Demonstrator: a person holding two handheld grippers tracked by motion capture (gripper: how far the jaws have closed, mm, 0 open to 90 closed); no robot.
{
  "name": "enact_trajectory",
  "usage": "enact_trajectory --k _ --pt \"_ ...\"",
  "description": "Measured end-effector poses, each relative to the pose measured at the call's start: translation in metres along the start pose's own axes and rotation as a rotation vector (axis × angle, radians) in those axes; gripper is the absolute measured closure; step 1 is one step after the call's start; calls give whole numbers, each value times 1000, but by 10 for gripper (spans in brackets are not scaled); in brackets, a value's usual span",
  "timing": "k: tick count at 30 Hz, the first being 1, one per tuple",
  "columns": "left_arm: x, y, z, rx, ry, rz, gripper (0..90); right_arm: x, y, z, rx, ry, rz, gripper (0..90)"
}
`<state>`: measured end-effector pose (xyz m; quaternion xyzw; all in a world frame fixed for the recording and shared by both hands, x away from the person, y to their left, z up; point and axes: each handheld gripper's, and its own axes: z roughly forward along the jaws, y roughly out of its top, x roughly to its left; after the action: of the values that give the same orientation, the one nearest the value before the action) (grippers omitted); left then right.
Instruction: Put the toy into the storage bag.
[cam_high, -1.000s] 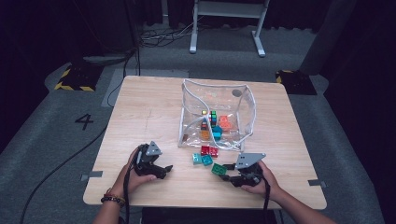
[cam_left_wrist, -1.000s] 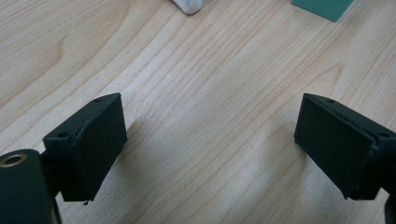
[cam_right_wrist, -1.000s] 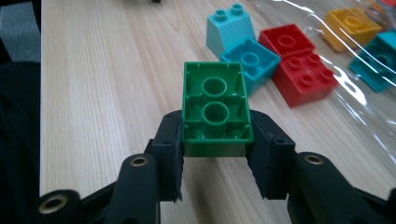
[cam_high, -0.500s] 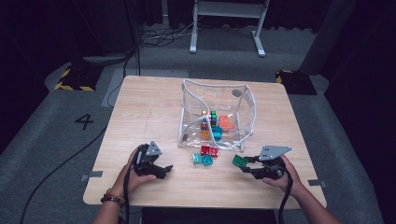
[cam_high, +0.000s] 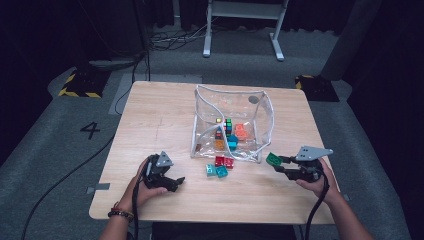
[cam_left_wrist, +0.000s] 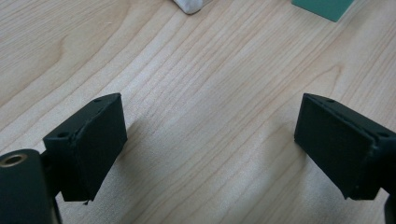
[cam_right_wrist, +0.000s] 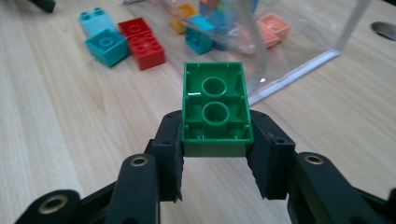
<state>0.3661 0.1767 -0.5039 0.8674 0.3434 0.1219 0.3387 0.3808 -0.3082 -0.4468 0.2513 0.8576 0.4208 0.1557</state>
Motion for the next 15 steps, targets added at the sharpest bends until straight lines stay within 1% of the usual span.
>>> enact_trajectory --k 3,6,9,10,13,15 --pt "0 0 0 2 -5 -1 94 -7 2 -4 -9 -23 4 592" --pt "0 0 0 0 -3 -2 94 -13 5 -7 -23 -28 10 592" --pt "0 0 0 2 -2 1 94 -21 9 -13 -43 -33 27 592" --pt "0 0 0 2 -2 1 94 -23 11 -15 -48 -44 25 592" --pt "0 0 0 2 -4 -1 94 -28 16 -20 -67 -57 24 592" --pt "0 0 0 2 -3 0 94 -31 21 -22 -68 -66 18 592"
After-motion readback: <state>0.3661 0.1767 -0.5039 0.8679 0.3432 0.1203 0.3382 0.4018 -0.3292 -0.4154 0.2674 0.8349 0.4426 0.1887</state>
